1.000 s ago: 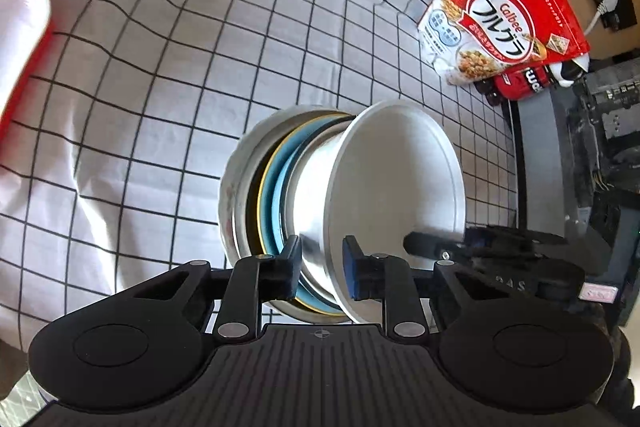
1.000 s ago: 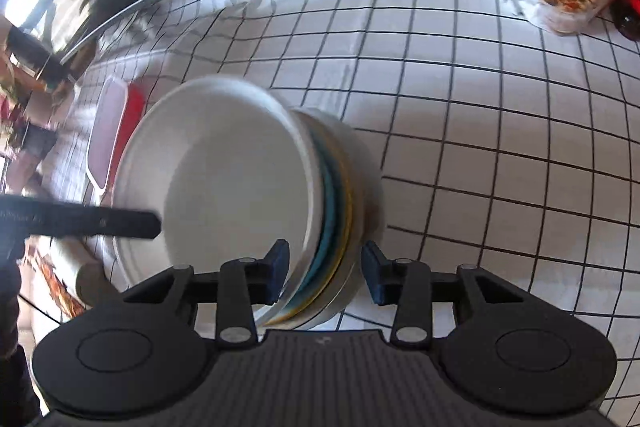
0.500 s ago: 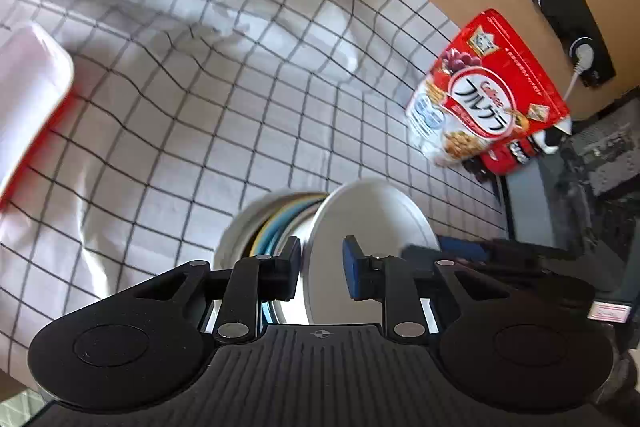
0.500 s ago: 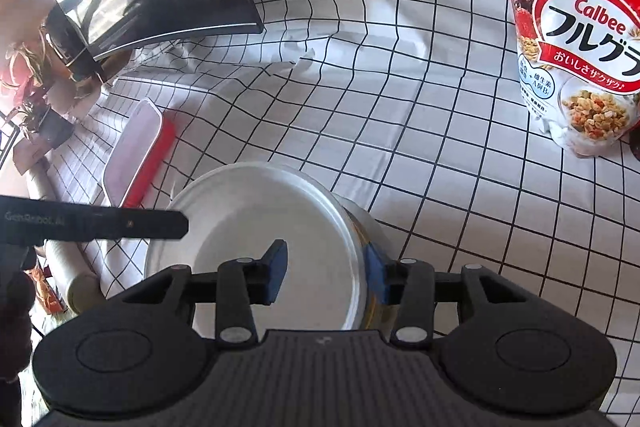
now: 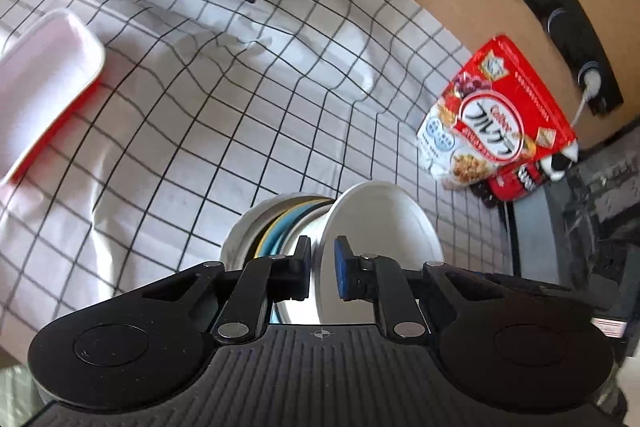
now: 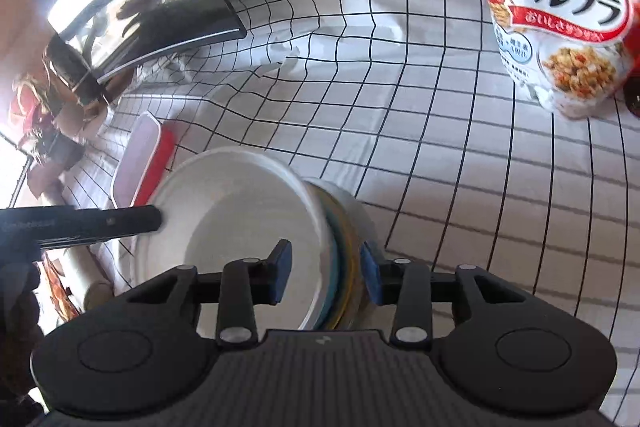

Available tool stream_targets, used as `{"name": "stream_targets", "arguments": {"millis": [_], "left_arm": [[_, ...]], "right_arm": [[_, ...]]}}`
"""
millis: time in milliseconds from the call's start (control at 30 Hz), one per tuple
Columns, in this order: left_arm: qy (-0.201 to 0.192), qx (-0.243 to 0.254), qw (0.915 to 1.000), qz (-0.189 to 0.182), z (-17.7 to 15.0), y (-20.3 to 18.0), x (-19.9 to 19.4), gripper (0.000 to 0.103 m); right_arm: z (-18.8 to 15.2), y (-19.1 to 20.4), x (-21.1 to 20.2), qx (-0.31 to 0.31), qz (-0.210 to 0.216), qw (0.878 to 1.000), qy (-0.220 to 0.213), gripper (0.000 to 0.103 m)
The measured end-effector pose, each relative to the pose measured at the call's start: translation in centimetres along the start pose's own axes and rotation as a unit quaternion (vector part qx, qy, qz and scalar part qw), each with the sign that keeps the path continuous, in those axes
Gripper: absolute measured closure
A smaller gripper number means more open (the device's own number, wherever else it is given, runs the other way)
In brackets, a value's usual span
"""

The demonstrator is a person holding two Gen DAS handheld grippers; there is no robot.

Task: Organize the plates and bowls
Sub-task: 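Press the bowl stack down into the steel bowl with both tools, then release the stack and move both tools to the red-rimmed white tray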

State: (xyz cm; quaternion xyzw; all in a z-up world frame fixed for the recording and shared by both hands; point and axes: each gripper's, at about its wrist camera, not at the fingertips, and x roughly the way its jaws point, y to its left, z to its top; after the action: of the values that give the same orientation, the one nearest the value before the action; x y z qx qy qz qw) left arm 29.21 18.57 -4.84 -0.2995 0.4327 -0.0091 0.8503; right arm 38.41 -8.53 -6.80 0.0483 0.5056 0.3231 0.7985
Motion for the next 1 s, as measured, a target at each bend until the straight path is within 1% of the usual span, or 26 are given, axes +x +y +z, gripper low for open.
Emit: {"name": "stream_targets", "arguments": {"millis": [67,100,133,167,233,333,400,467,533,633,667,733,833,1000], "left_arm": [[0.017,0.024,0.9996,-0.007,0.5,0.4,0.7,0.089],[0.025,0.035,0.999,-0.014,0.8,0.6,1.1,0.089],[0.036,0.039,0.9985,-0.013,1.2,1.0,1.6,0.089],[0.047,0.035,0.9982,-0.015,1.6,1.5,1.9,0.091],[0.066,0.044,0.9962,-0.035,2.3,2.0,2.1,0.092],[0.076,0.077,0.9927,-0.053,2.8,1.8,1.9,0.092],[0.079,0.091,0.9902,-0.071,3.1,1.6,1.6,0.092],[0.08,0.09,0.9893,-0.082,3.0,1.5,1.0,0.091],[0.079,0.106,0.9879,-0.08,2.8,1.2,0.3,0.09],[0.057,0.127,0.9888,-0.054,2.6,1.1,-0.4,0.09],[0.053,0.123,0.9899,-0.046,2.7,1.2,-0.3,0.09],[0.055,0.105,0.9921,-0.043,2.8,1.6,0.0,0.09],[0.053,0.096,0.9936,-0.025,2.8,1.8,0.5,0.09],[0.049,0.069,0.996,-0.03,2.6,2.5,0.3,0.09]], "right_arm": [[-0.6,0.9,-0.1,0.008,-0.008,1.0,-0.012,0.067],[-0.8,1.6,-0.1,0.011,-0.024,0.999,-0.024,0.068],[-1.0,2.0,-0.2,0.023,-0.04,0.998,-0.03,0.068],[-1.1,2.4,-0.1,0.039,-0.047,0.998,-0.032,0.068],[-1.4,3.3,0.1,0.049,-0.055,0.997,-0.035,0.07],[-2.1,4.2,0.1,0.063,-0.098,0.992,-0.052,0.07],[-2.5,4.1,0.1,0.083,-0.111,0.989,-0.052,0.07],[-3.0,4.0,0.0,0.092,-0.113,0.988,-0.048,0.07],[-3.2,4.2,-0.5,0.088,-0.115,0.988,-0.051,0.07],[-3.1,4.1,-1.3,0.086,-0.104,0.989,-0.063,0.07],[-3.0,4.0,-1.4,0.085,-0.098,0.99,-0.063,0.07],[-2.8,4.0,-1.2,0.081,-0.093,0.991,-0.06,0.07],[-2.4,4.1,-0.9,0.071,-0.085,0.992,-0.055,0.07],[-2.2,3.8,-0.3,0.057,-0.084,0.994,-0.041,0.07]]}}
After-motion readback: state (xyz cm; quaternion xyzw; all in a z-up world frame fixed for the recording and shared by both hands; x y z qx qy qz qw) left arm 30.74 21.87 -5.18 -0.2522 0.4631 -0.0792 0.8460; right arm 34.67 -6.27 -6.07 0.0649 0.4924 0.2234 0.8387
